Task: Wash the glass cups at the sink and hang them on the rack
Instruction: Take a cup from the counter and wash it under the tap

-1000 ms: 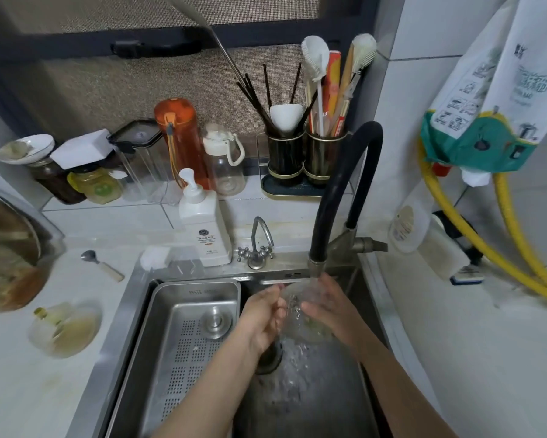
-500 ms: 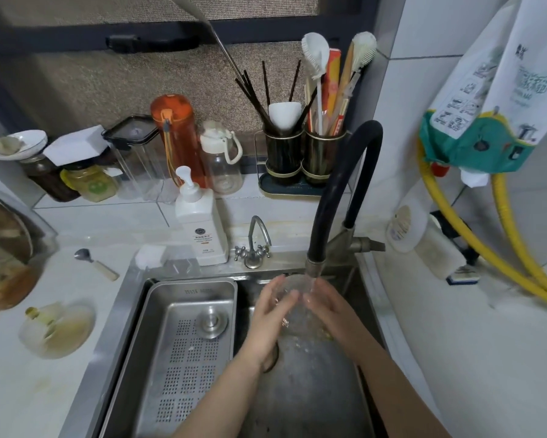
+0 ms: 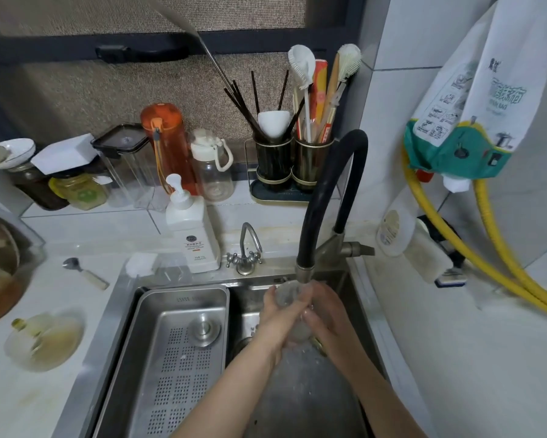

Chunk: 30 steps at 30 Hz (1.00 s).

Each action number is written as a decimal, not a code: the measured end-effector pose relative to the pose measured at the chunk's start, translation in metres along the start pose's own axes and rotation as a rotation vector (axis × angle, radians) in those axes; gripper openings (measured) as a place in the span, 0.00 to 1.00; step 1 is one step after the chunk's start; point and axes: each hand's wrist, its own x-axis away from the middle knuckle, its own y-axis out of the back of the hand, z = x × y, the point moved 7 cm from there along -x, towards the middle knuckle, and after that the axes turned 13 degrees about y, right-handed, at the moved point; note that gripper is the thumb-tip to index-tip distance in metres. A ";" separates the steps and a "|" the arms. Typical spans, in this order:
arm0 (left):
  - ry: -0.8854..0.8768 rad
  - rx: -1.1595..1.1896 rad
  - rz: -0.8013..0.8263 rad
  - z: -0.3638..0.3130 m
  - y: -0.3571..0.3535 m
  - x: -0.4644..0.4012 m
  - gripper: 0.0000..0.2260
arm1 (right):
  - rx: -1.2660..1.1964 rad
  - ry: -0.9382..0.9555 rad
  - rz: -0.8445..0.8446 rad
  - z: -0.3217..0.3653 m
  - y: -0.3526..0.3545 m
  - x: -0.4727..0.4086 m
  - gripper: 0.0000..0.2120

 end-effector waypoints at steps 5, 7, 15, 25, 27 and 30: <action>-0.051 -0.116 -0.063 0.001 0.014 0.004 0.51 | -0.080 -0.051 0.111 0.009 -0.010 0.014 0.19; -0.169 -0.214 -0.109 -0.007 0.019 0.006 0.49 | -0.129 -0.099 0.055 0.000 0.006 0.011 0.15; -0.428 -0.531 -0.089 -0.024 -0.009 0.018 0.39 | 0.510 -0.102 0.023 -0.048 0.081 -0.053 0.26; -0.513 -0.561 -0.108 -0.034 -0.012 0.021 0.35 | 0.533 -0.263 0.108 -0.082 0.109 -0.096 0.24; -0.517 -0.573 -0.113 -0.037 -0.007 0.023 0.34 | 0.534 -0.253 0.064 -0.081 0.108 -0.098 0.23; -0.497 -0.560 -0.122 -0.034 -0.001 0.022 0.34 | 0.546 -0.238 0.055 -0.084 0.098 -0.095 0.23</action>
